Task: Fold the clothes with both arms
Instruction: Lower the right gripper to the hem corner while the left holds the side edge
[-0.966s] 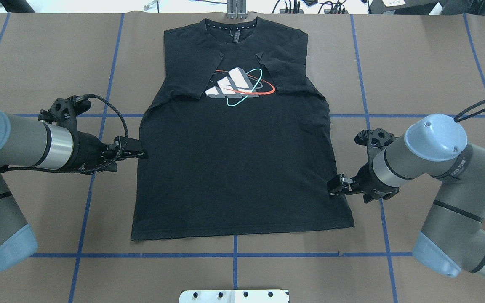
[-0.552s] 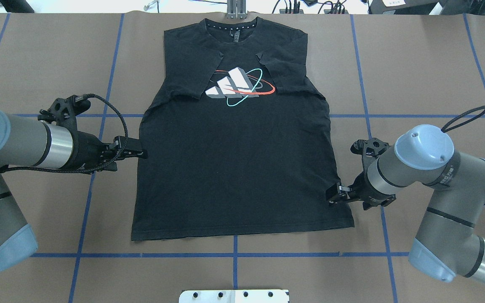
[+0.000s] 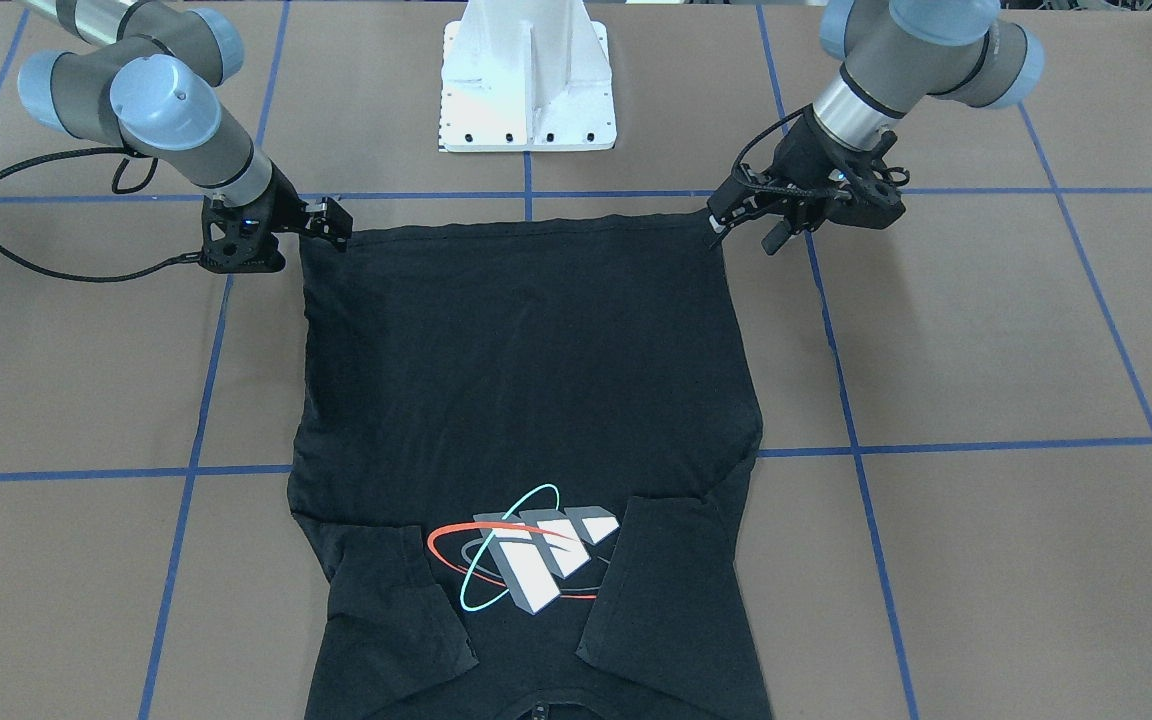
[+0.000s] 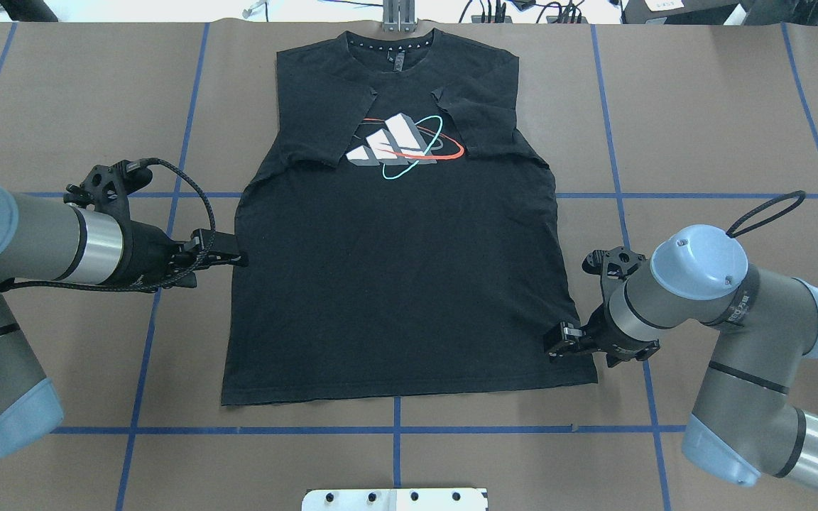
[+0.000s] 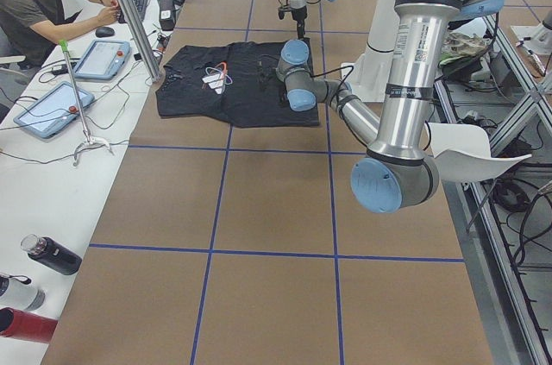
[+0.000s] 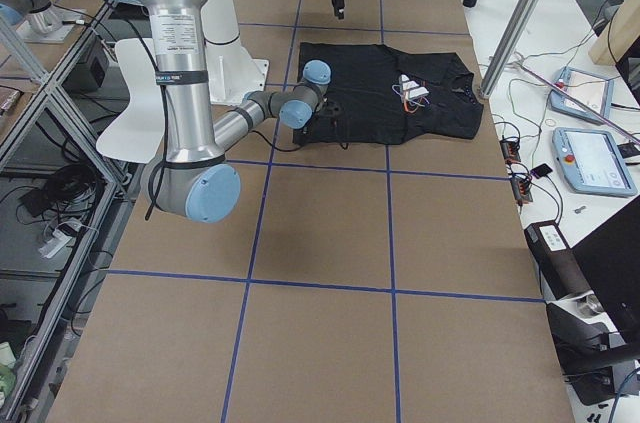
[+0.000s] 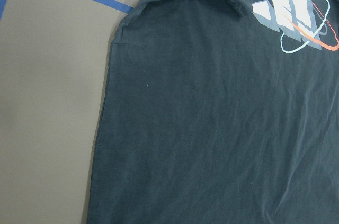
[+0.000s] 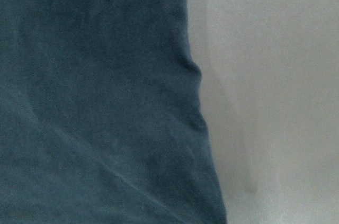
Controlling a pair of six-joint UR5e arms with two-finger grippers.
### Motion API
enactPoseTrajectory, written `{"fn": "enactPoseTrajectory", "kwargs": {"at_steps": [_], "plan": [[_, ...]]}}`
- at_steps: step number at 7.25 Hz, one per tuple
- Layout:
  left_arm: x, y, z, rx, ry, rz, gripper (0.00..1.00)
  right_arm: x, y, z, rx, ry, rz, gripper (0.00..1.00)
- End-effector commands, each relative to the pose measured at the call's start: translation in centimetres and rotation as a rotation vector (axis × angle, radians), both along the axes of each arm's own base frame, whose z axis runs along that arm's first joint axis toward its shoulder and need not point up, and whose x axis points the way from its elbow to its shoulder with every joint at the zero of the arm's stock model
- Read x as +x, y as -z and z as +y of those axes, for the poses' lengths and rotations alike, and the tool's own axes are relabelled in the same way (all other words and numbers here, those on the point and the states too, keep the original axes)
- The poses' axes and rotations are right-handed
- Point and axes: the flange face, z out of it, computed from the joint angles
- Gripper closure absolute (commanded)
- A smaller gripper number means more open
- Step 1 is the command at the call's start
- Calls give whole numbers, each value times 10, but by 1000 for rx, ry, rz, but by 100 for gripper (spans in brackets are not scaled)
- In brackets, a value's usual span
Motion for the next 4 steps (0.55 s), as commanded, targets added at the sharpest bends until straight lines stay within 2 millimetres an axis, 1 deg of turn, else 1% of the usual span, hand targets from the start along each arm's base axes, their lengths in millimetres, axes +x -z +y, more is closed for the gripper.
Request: {"fn": "enactPoseTrajectory", "kwargs": {"at_steps": [1, 2, 4], "plan": [[0, 0, 0, 3, 5, -1, 0, -4, 0, 2, -5, 3, 2, 25], [-1, 1, 0, 2, 6, 0, 0, -4, -3, 2, -6, 2, 7, 40], [-1, 2, 0, 4, 6, 3, 0, -3, -5, 2, -8, 2, 10, 40]]}}
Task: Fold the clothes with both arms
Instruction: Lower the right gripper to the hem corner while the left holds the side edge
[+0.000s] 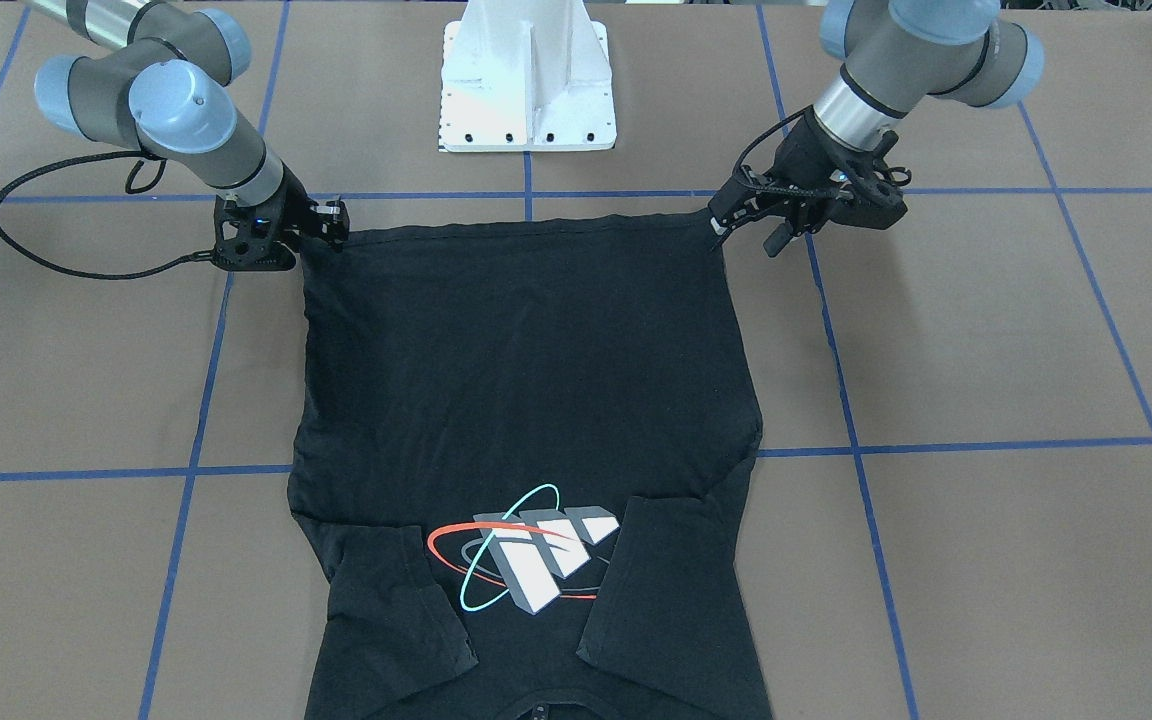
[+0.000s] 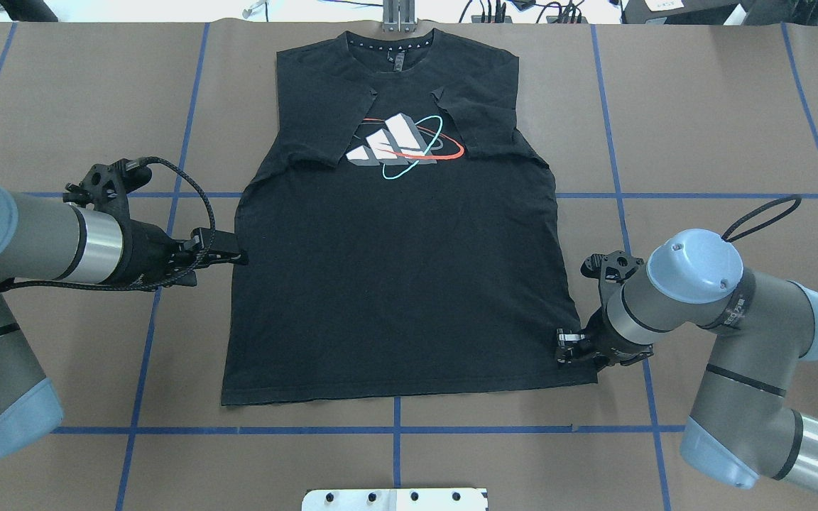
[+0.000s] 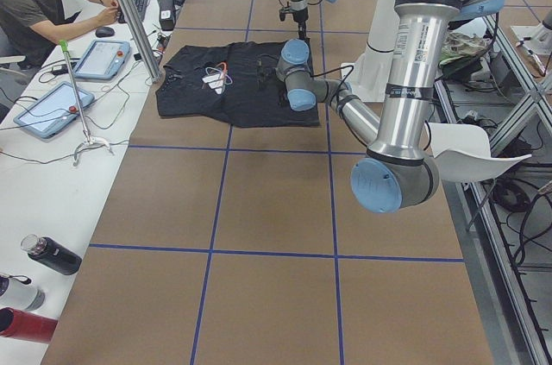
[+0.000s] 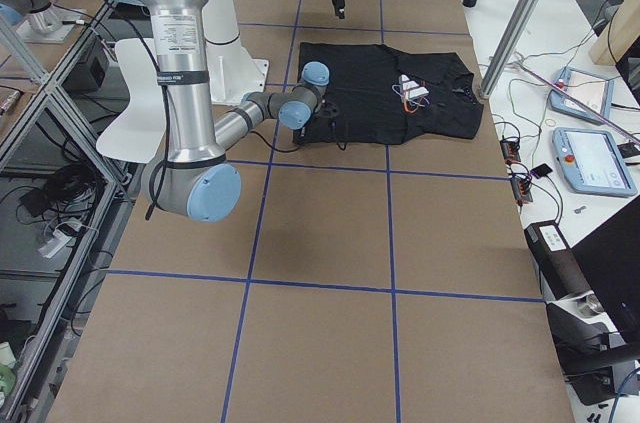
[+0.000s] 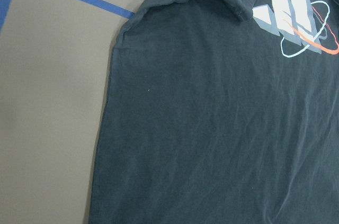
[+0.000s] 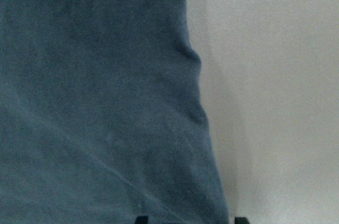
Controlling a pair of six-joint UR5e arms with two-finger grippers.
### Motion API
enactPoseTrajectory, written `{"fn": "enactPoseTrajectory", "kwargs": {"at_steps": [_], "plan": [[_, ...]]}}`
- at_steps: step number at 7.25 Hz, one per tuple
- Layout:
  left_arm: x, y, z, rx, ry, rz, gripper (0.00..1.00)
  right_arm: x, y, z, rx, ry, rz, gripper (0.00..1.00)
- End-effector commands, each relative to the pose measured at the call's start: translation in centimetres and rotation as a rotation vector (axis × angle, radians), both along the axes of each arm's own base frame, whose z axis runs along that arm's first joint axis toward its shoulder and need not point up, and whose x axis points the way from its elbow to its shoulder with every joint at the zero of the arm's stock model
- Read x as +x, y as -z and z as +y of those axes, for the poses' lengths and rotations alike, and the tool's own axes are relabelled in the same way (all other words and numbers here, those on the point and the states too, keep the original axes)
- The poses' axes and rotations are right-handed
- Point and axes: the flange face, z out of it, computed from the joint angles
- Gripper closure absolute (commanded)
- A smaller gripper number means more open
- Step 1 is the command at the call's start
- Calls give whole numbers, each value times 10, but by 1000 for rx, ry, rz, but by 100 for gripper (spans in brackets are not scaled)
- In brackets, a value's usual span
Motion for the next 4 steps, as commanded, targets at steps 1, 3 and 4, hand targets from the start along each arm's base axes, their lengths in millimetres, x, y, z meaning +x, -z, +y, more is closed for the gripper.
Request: {"fn": "enactPoseTrajectory", "kwargs": {"at_steps": [1, 3, 4], "plan": [[-1, 1, 0, 3, 0, 3, 0, 1, -2, 0, -2, 1, 2, 40], [-1, 3, 1, 4, 0, 4, 0, 5, -8, 2, -6, -1, 12, 41], [-1, 3, 1, 2, 0, 4, 0, 5, -7, 2, -5, -1, 11, 46]]}}
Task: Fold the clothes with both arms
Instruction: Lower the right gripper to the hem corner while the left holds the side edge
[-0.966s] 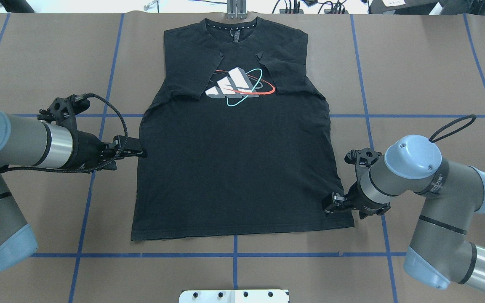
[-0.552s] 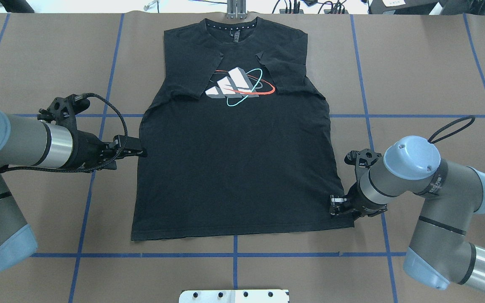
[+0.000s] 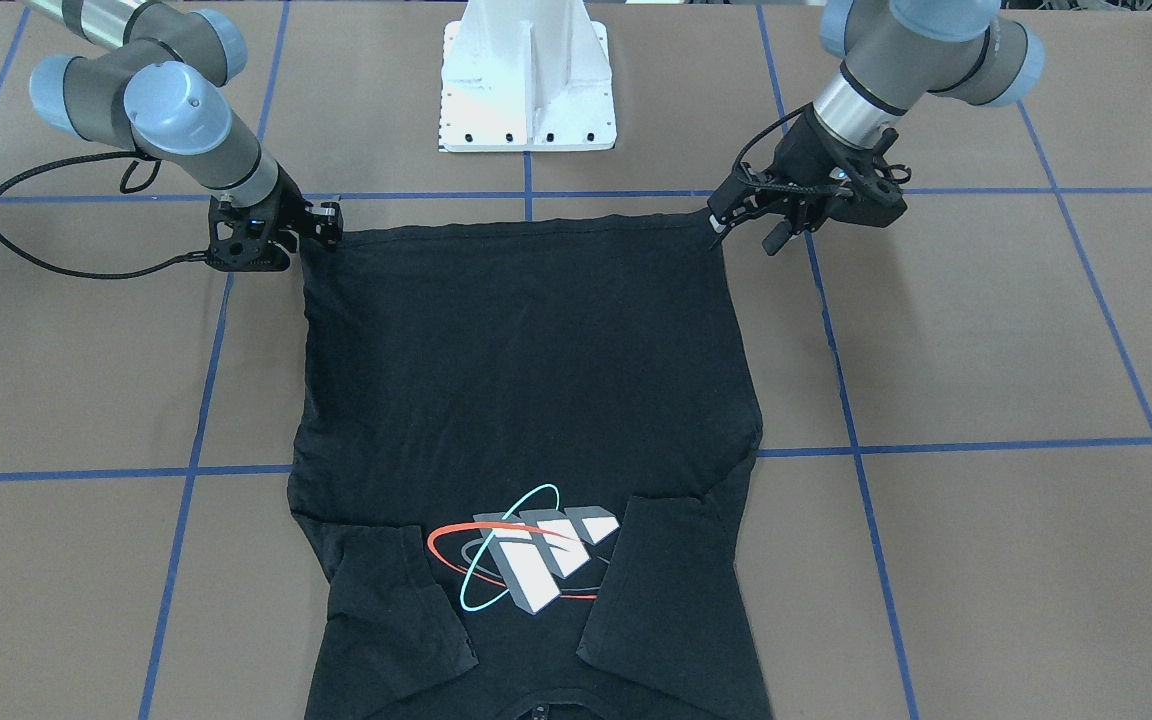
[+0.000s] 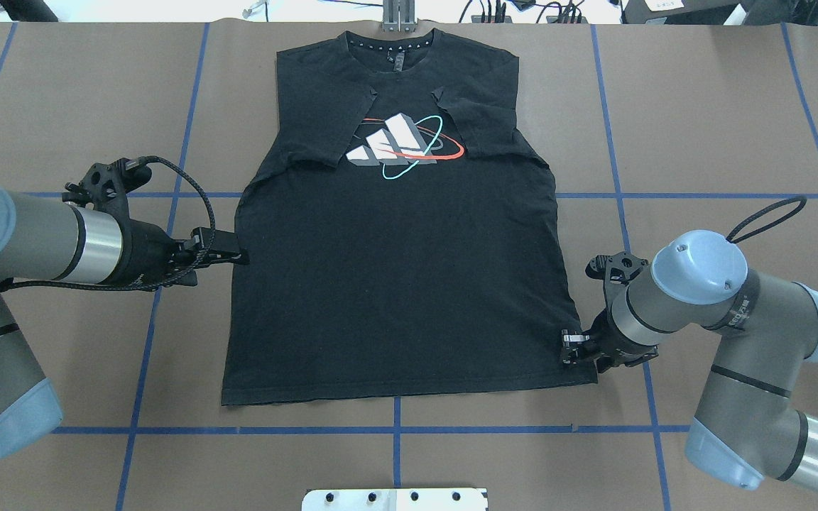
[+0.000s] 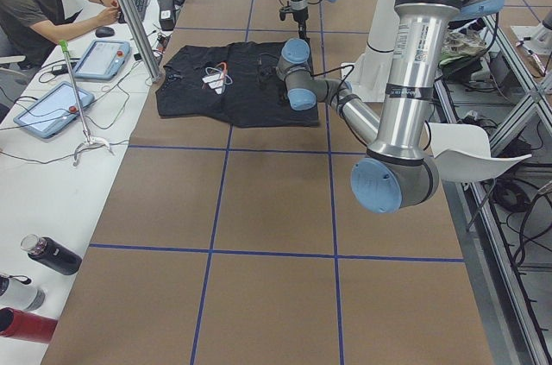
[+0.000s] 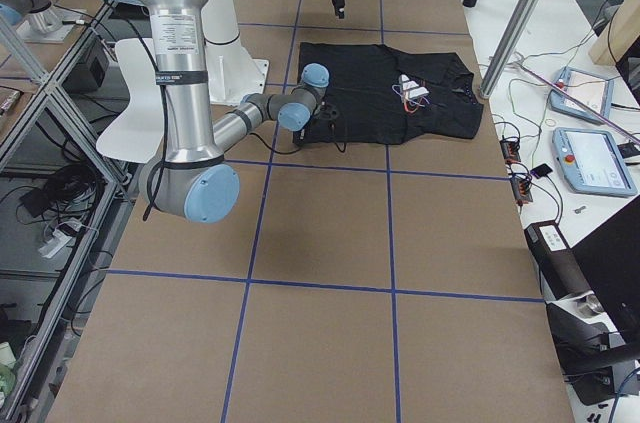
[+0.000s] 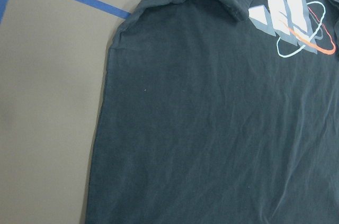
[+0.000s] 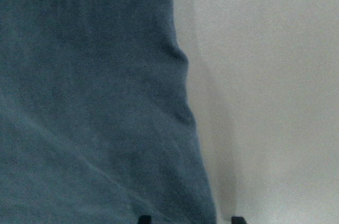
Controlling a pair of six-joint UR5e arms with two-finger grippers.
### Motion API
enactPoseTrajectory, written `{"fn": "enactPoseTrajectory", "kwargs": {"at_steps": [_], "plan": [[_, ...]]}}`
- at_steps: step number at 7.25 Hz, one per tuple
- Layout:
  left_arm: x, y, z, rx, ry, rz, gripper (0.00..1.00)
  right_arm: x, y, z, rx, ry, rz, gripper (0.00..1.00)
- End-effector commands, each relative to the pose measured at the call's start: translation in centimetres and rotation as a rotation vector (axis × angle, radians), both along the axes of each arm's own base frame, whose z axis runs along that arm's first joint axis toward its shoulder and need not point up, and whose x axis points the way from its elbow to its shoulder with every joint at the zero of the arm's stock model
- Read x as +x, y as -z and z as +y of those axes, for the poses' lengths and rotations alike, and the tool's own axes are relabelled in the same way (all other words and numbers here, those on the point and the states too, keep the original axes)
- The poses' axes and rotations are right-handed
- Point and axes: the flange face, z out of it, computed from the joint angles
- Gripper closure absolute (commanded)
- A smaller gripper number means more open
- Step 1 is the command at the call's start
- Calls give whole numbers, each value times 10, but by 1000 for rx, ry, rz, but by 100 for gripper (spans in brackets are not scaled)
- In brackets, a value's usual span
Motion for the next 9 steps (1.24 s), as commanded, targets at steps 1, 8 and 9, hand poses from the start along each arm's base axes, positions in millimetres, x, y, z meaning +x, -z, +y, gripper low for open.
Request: {"fn": "enactPoseTrajectory", "kwargs": {"at_steps": [1, 8, 9], "plan": [[0, 0, 0, 1, 0, 0, 0, 1, 0, 0, 0, -2, 1, 68], [-2, -5, 2, -7, 0, -8, 0, 16, 41, 2, 35, -3, -78, 100], [-2, -9, 4, -12, -4, -13, 0, 17, 42, 0, 35, -8, -80, 100]]}}
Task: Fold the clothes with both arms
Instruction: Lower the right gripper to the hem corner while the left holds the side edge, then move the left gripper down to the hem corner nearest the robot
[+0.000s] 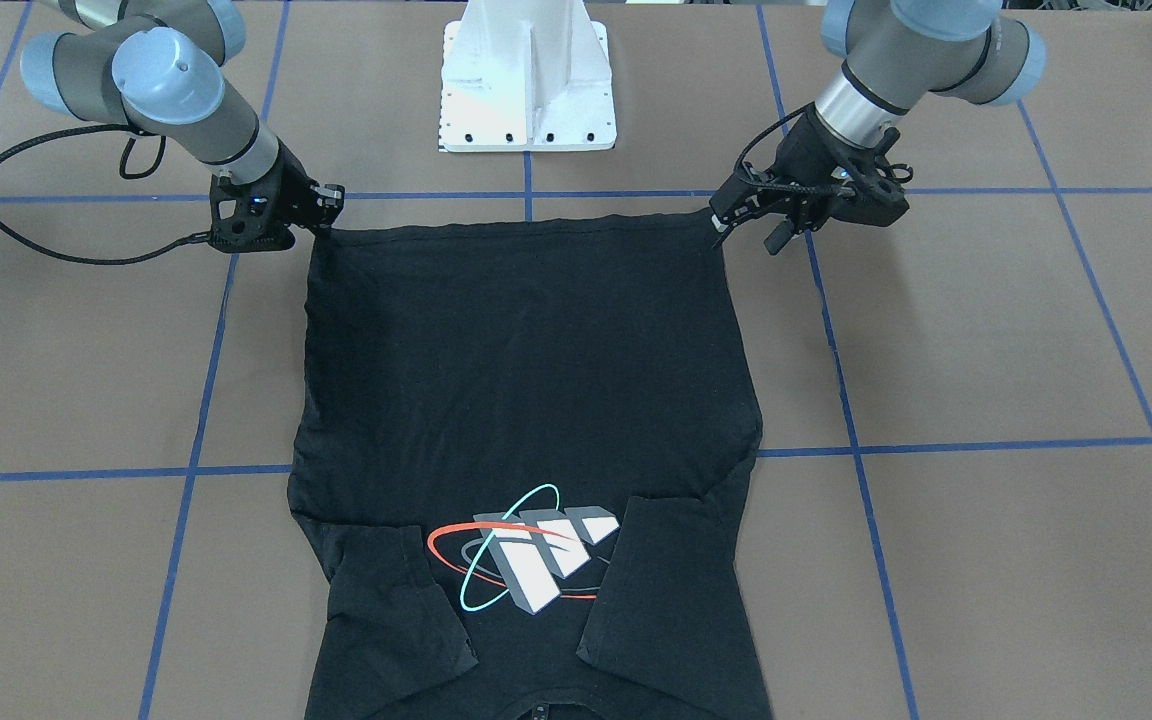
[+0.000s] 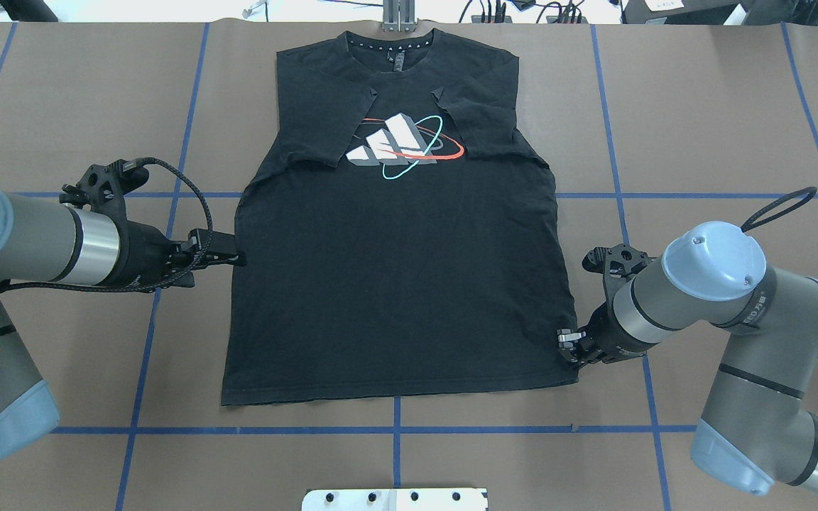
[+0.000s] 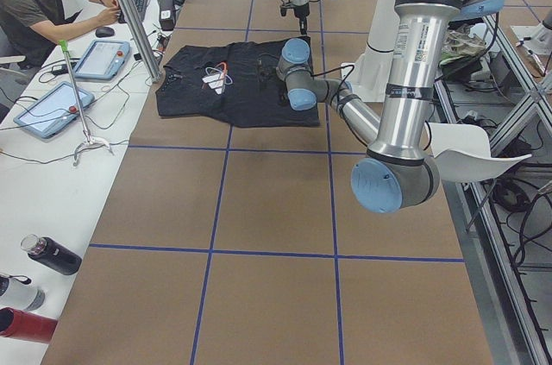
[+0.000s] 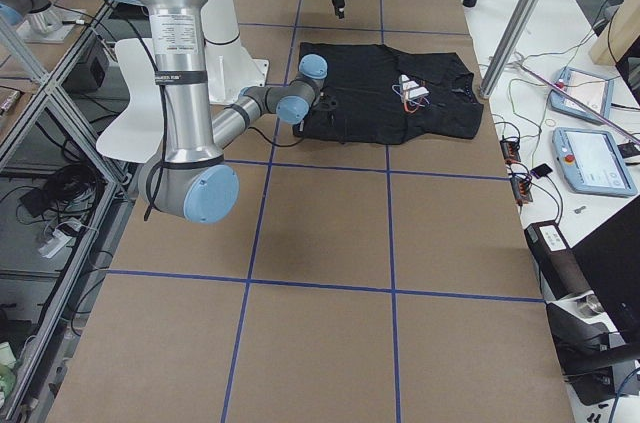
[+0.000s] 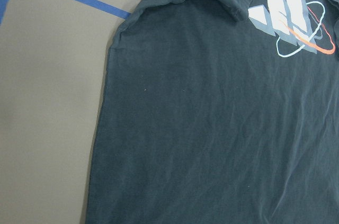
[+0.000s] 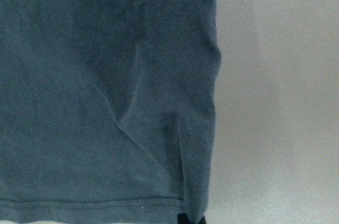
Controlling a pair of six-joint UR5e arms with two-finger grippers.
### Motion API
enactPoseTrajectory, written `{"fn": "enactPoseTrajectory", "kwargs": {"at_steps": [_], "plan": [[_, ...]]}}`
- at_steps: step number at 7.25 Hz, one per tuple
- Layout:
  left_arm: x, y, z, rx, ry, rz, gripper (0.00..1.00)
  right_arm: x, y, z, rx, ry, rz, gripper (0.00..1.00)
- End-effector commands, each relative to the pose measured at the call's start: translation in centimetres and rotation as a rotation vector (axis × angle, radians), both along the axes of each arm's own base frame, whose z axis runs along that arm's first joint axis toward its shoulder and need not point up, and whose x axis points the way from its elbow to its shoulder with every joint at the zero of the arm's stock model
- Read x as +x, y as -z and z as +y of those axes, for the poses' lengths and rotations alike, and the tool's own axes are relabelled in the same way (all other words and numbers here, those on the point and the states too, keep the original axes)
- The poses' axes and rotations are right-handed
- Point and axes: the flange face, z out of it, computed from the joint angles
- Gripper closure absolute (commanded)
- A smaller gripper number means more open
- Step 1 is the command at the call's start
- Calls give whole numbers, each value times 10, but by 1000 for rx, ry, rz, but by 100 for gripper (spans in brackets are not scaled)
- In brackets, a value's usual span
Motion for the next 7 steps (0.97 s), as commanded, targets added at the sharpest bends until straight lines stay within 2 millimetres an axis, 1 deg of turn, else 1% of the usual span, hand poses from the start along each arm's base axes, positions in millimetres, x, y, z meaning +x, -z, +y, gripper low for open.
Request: {"fn": "enactPoseTrajectory", "kwargs": {"at_steps": [1, 3, 4, 6, 7], "plan": [[7, -12, 12, -18, -19, -18, 0, 5, 9, -5, 8, -10, -17, 100], [21, -36, 35, -22, -13, -65, 0, 8, 14, -8, 19, -20, -27, 100], [40, -39, 54, -60, -18, -69, 0, 9, 17, -9, 33, -25, -49, 100], [71, -52, 88, -78, -36, -105, 0, 9, 15, -10, 37, -28, -49, 100], [79, -55, 96, -84, -45, -128, 0, 8, 17, -9, 37, -25, -52, 100]]}}
